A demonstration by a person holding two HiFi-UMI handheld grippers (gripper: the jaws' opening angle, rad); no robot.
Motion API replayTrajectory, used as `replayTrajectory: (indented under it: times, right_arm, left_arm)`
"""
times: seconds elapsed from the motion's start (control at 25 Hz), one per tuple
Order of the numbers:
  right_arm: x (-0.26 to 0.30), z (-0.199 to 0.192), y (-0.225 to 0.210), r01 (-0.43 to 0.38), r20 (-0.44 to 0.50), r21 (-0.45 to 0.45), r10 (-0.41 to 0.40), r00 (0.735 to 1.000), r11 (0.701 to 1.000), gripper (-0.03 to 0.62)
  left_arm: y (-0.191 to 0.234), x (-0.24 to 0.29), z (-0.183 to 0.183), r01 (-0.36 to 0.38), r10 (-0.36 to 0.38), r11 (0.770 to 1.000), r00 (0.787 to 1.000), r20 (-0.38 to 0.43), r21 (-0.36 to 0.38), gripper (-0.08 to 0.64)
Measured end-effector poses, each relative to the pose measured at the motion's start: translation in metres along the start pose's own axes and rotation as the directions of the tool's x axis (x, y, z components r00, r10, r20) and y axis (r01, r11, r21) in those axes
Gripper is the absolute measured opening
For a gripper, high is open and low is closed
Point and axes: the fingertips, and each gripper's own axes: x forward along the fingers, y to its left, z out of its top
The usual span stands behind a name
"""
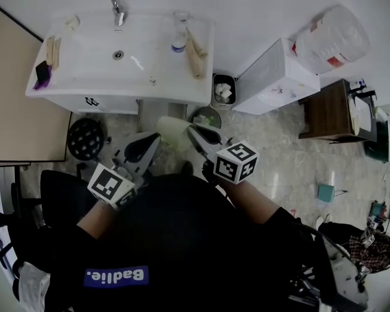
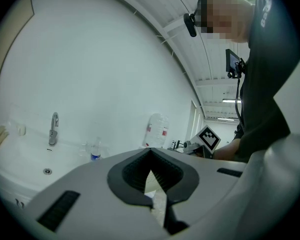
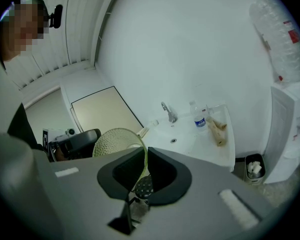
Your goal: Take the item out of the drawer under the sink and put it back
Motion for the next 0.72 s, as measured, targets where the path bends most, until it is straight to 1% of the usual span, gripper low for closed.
replayTrajectory:
  times: [0.4, 0.72]
  right_arm:
    - [0.021, -0.024, -0.013, 0.003, -0.061, 0.002, -0.003, 0.998, 1.0, 0.021]
    - [0.048, -0.051, -0.037, 0.025, -0.12, -0.011, -0.026, 0.992, 1.0, 0.021]
  left_arm:
    - [0.001, -0.016, -0.004, -0.035, 0.035, 0.999, 0.999, 0.007, -0.008, -0.009]
    - [0.004, -0.026, -0.012, -0.069, 0.069, 0.998, 0.998, -0.009, -0.012, -0.009]
